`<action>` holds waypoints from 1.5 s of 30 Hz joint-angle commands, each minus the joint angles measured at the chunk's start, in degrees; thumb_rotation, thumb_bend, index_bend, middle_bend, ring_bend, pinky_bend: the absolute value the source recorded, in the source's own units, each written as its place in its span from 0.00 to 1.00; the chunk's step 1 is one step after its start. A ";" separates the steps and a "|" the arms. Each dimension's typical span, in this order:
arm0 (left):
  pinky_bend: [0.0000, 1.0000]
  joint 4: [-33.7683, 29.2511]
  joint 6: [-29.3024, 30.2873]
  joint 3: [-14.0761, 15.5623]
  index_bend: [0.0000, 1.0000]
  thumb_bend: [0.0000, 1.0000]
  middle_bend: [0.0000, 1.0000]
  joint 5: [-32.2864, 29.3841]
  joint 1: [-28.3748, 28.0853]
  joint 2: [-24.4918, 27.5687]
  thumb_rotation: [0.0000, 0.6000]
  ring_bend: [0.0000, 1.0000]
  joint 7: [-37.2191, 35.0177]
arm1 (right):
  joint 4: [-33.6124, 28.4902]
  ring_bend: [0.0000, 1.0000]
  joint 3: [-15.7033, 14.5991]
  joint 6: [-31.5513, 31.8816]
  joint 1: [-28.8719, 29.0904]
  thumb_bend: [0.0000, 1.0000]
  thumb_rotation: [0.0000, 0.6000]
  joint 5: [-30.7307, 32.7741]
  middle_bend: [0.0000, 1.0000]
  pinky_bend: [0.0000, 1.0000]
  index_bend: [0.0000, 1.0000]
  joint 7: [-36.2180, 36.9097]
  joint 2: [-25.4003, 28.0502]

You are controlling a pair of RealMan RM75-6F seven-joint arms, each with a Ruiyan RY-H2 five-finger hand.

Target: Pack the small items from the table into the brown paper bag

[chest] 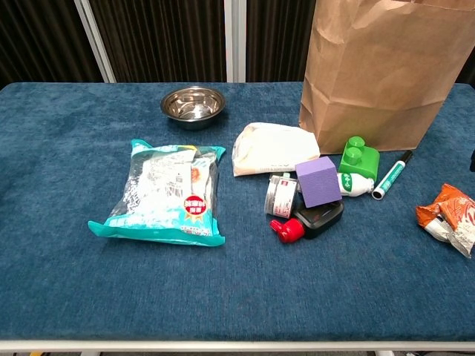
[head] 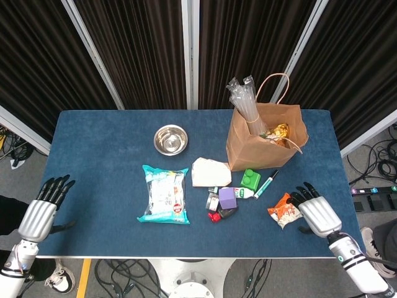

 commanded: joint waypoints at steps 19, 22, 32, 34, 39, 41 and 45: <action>0.05 2.76 -0.54 -0.06 0.10 0.06 0.07 -0.51 -0.01 -1.07 1.00 0.00 -1.44 | 10.36 0.08 2.01 -9.69 3.13 0.00 1.00 6.48 0.21 0.00 0.27 -1.73 -9.90; 0.05 2.85 -0.56 -0.12 0.10 0.06 0.07 -0.61 -0.01 -1.05 1.00 0.00 -1.53 | 11.04 0.11 2.22 -10.71 3.44 0.00 1.00 7.61 0.24 0.01 0.29 -2.65 -10.71; 0.05 3.49 -0.45 0.05 0.10 0.06 0.07 -0.62 0.20 -1.43 1.00 0.00 -1.97 | 12.41 0.37 3.32 -8.25 2.66 0.19 1.00 9.53 0.47 0.29 0.62 -5.97 -13.24; 0.05 3.52 -0.36 0.02 0.10 0.06 0.07 -0.61 0.21 -1.44 1.00 0.00 -2.01 | 12.13 0.41 3.61 -6.57 2.32 0.23 1.00 8.79 0.51 0.34 0.67 -5.54 -13.17; 0.05 3.28 -0.03 -0.04 0.10 0.06 0.07 -0.49 0.22 -1.26 1.00 0.00 -1.95 | 7.66 0.45 4.78 -1.51 2.08 0.27 1.00 5.28 0.55 0.38 0.73 -3.67 -10.23; 0.05 2.99 0.10 -0.13 0.10 0.06 0.07 -0.42 0.15 -1.10 1.00 0.00 -1.88 | 3.63 0.45 6.08 1.41 2.32 0.27 1.00 3.35 0.55 0.38 0.73 -3.35 -7.84; 0.05 2.36 0.25 -0.15 0.10 0.06 0.07 -0.31 0.13 -0.91 1.00 0.00 -1.59 | -6.75 0.45 9.28 4.86 3.49 0.27 1.00 1.02 0.55 0.38 0.73 -3.99 -2.38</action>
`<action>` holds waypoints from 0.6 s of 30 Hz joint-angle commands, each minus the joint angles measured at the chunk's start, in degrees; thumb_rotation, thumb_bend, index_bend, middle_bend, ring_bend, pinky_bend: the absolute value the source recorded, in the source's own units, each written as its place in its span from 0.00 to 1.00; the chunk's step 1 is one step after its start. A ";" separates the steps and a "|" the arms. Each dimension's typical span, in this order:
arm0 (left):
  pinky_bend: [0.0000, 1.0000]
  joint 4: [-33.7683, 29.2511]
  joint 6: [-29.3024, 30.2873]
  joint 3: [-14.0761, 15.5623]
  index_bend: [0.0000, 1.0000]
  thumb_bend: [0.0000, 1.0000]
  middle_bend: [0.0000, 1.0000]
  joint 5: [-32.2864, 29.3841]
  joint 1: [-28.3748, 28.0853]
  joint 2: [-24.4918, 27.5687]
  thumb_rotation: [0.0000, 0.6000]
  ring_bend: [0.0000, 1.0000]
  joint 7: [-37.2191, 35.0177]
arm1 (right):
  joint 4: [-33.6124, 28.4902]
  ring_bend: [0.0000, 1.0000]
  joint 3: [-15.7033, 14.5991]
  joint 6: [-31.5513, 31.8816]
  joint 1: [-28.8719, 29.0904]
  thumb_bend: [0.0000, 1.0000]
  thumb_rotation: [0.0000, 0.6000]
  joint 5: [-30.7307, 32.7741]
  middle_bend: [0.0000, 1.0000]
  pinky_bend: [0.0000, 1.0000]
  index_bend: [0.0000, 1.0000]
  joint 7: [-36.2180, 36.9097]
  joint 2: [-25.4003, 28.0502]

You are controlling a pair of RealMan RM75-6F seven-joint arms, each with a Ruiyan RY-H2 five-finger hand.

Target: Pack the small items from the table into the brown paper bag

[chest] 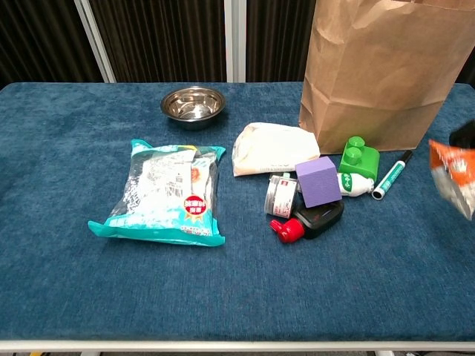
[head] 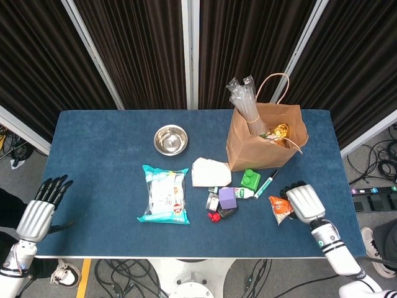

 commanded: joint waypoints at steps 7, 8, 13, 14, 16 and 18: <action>0.05 -0.98 -0.10 0.12 0.10 0.06 0.07 0.19 -0.08 0.33 1.00 0.00 0.67 | -24.53 0.45 11.59 6.92 4.78 0.27 1.00 -3.85 0.55 0.39 0.73 -5.88 11.27; 0.05 -1.10 -0.13 0.03 0.10 0.06 0.07 0.14 -0.13 0.40 1.00 0.00 0.70 | -25.76 0.45 12.81 7.36 5.38 0.27 1.00 -3.69 0.55 0.39 0.73 -6.76 11.37; 0.05 -1.67 -0.05 -0.05 0.10 0.06 0.07 0.25 -0.25 0.70 1.00 0.00 0.85 | -28.33 0.45 20.15 10.64 9.12 0.27 1.00 -1.43 0.55 0.39 0.73 -11.78 9.33; 0.05 -1.70 -0.11 -0.07 0.10 0.06 0.07 0.25 -0.30 0.69 1.00 0.00 0.79 | -27.97 0.45 21.42 11.23 9.85 0.27 1.00 -0.66 0.55 0.39 0.73 -13.16 8.73; 0.05 -1.71 -0.15 -0.06 0.10 0.06 0.07 0.32 -0.39 0.60 1.00 0.00 0.52 | -26.24 0.45 24.02 12.74 11.42 0.27 1.00 1.13 0.55 0.39 0.73 -16.88 7.20; 0.05 -1.64 -0.15 -0.02 0.10 0.06 0.07 0.40 -0.43 0.48 1.00 0.00 0.26 | -24.35 0.45 25.59 13.76 12.42 0.27 1.00 3.08 0.55 0.39 0.73 -19.78 6.05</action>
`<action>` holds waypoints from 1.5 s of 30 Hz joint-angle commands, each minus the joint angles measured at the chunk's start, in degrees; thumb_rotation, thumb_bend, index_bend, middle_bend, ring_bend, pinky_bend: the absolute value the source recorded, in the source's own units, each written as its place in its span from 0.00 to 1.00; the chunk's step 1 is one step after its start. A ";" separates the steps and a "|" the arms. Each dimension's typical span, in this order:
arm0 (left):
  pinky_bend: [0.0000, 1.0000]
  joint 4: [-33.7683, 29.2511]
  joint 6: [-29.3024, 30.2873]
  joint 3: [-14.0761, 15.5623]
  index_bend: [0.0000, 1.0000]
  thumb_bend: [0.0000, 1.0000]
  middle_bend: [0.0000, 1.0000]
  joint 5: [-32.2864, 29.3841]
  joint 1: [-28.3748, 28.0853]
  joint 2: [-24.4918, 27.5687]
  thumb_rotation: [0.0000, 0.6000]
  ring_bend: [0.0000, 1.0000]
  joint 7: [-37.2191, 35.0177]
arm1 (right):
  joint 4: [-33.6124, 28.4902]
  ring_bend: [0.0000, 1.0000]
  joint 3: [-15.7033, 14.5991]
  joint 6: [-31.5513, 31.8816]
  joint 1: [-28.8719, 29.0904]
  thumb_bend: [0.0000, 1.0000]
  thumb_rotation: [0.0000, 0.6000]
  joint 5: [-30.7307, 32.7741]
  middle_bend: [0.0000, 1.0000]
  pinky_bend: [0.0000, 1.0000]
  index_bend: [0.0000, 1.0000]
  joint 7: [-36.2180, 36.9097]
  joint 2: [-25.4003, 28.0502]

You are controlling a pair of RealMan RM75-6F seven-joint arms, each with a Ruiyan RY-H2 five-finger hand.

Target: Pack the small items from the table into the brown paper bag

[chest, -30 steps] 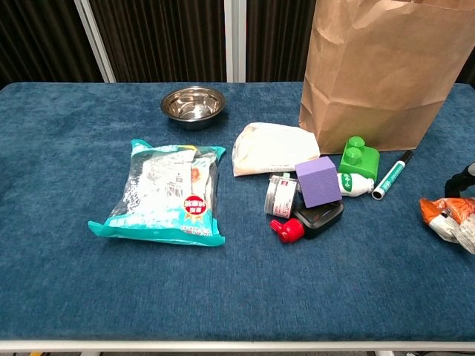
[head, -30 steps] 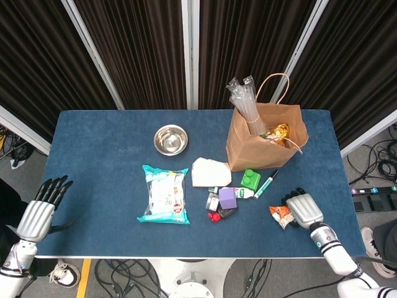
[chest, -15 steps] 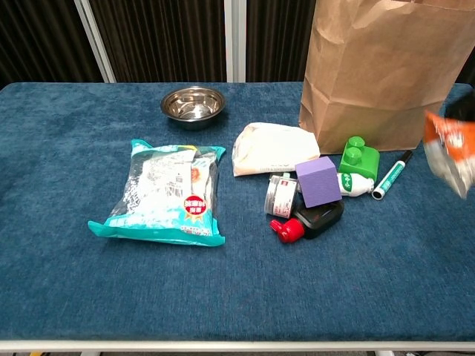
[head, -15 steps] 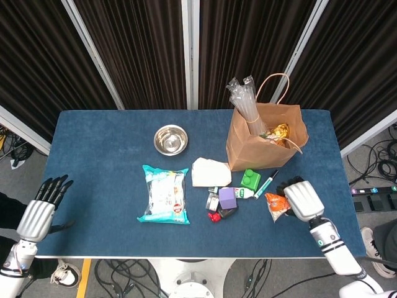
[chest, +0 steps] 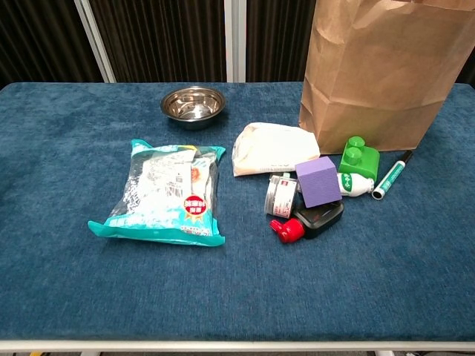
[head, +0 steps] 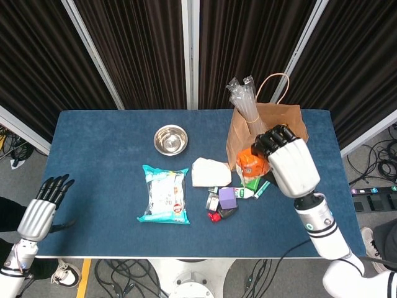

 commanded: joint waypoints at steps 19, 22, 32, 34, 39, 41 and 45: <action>0.05 2.82 -0.72 0.40 0.10 0.06 0.07 -0.30 0.07 -1.47 1.00 0.00 -1.54 | 27.04 0.45 2.06 1.25 5.42 0.28 1.00 18.27 0.54 0.38 0.73 -6.36 -11.41; 0.05 3.14 -1.03 0.48 0.10 0.06 0.07 -0.42 0.05 -1.61 1.00 0.00 -1.69 | 30.13 0.45 2.29 0.58 6.54 0.28 1.00 19.87 0.54 0.38 0.73 -6.32 -13.10; 0.05 4.28 -2.04 0.31 0.10 0.06 0.07 -1.06 -0.23 -2.11 1.00 0.00 -2.01 | 34.02 0.28 2.69 -8.30 9.65 0.16 1.00 29.24 0.41 0.20 0.53 -6.12 -15.05; 0.05 4.44 -2.25 0.26 0.10 0.06 0.07 -1.22 -0.27 -2.19 1.00 0.00 -2.12 | 32.87 0.17 2.59 -10.90 9.94 0.07 1.00 31.25 0.34 0.10 0.40 -6.20 -13.84; 0.05 4.76 -2.88 0.10 0.10 0.06 0.07 -1.53 -0.58 -2.34 1.00 0.00 -2.40 | 30.58 0.00 2.66 -13.43 10.00 0.00 1.00 32.59 0.13 0.00 0.14 -3.36 -11.31; 0.05 4.78 -2.90 0.10 0.10 0.06 0.07 -1.52 -0.62 -2.38 1.00 0.00 -2.37 | 29.99 0.00 2.58 -13.03 9.92 0.00 1.00 32.11 0.11 0.00 0.12 -2.28 -10.79; 0.05 4.57 -2.56 0.11 0.10 0.06 0.07 -1.43 -0.53 -2.33 1.00 0.00 -2.25 | 27.66 0.00 2.93 -10.40 9.17 0.00 1.00 29.66 0.11 0.00 0.11 0.99 -9.87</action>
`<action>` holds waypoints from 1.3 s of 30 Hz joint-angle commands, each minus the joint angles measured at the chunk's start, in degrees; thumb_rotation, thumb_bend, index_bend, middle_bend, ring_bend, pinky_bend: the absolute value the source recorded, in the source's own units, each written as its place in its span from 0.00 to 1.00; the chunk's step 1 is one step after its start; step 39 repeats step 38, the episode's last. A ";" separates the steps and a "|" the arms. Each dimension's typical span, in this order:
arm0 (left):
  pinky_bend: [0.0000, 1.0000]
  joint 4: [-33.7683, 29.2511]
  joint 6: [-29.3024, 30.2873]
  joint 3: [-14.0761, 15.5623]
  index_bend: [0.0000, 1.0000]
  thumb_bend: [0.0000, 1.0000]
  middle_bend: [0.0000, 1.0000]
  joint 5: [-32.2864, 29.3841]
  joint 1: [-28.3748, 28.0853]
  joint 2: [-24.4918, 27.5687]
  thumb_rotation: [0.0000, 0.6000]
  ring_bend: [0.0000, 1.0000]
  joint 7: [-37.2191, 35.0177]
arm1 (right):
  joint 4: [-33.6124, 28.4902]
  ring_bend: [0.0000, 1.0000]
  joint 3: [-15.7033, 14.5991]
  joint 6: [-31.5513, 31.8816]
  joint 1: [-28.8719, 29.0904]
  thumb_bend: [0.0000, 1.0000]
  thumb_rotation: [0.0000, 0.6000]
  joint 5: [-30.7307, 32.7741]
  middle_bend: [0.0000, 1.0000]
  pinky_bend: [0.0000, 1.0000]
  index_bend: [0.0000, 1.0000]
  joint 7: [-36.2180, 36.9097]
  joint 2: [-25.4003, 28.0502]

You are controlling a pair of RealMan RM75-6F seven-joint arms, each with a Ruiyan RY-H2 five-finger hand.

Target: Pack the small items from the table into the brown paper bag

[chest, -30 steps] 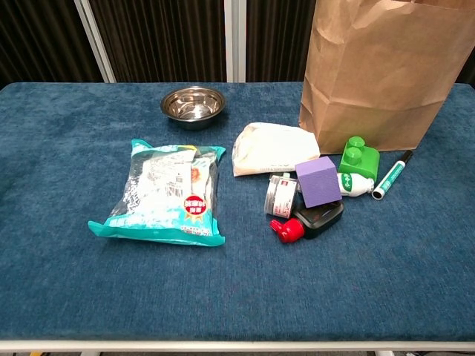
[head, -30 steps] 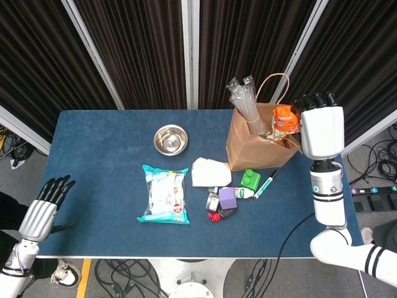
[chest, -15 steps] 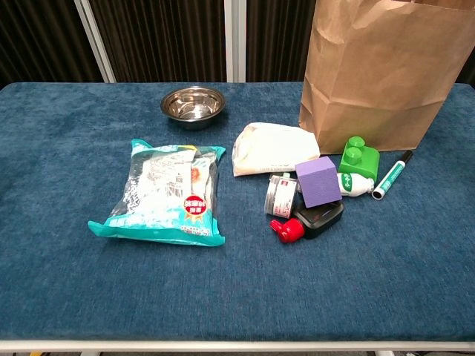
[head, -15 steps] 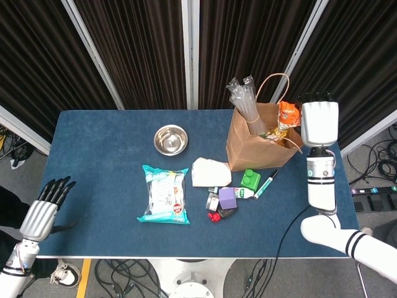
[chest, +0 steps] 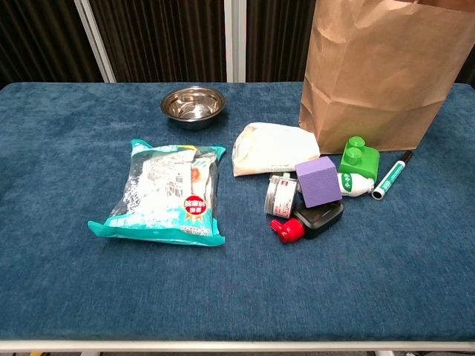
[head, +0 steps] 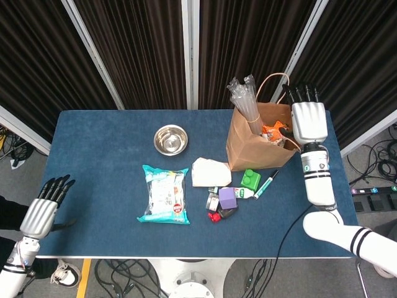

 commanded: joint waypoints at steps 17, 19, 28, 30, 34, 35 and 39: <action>0.05 -3.57 2.12 -0.13 0.10 0.06 0.07 0.88 0.36 1.50 1.00 0.00 2.19 | -27.54 0.01 -11.88 22.86 -18.67 0.00 1.00 -40.41 0.18 0.00 0.11 22.58 15.72; 0.05 -4.12 2.40 -0.12 0.10 0.06 0.07 1.10 0.36 1.73 1.00 0.00 2.44 | -26.93 0.01 -17.67 22.41 -21.94 0.00 1.00 -44.29 0.18 0.00 0.11 22.26 16.87; 0.05 -5.64 4.19 -0.10 0.10 0.06 0.07 2.20 0.62 2.01 1.00 0.00 3.46 | -7.33 0.00 -31.04 26.18 -34.37 0.00 1.00 -47.59 0.17 0.00 0.11 23.84 10.09; 0.05 -5.81 4.71 -0.24 0.10 0.06 0.07 2.47 0.59 2.17 1.00 0.00 3.61 | -2.69 0.00 -30.61 27.80 -35.93 0.00 1.00 -46.17 0.17 0.00 0.11 24.85 7.82; 0.05 -6.17 5.55 -0.46 0.10 0.06 0.07 2.96 0.52 2.65 1.00 0.00 4.01 | 1.78 0.00 -28.78 28.78 -37.34 0.00 1.00 -42.84 0.15 0.00 0.11 24.11 6.15; 0.05 -6.24 5.55 -0.47 0.10 0.06 0.07 2.98 0.49 2.71 1.00 0.00 3.97 | 2.39 0.00 -28.25 28.62 -37.48 0.00 1.00 -41.91 0.15 0.00 0.11 23.88 5.98; 0.05 -6.53 5.30 -0.37 0.10 0.06 0.07 3.05 0.39 2.75 1.00 0.00 4.15 | 2.93 0.00 -27.26 27.20 -37.56 0.00 1.00 -39.44 0.14 0.00 0.11 23.79 5.84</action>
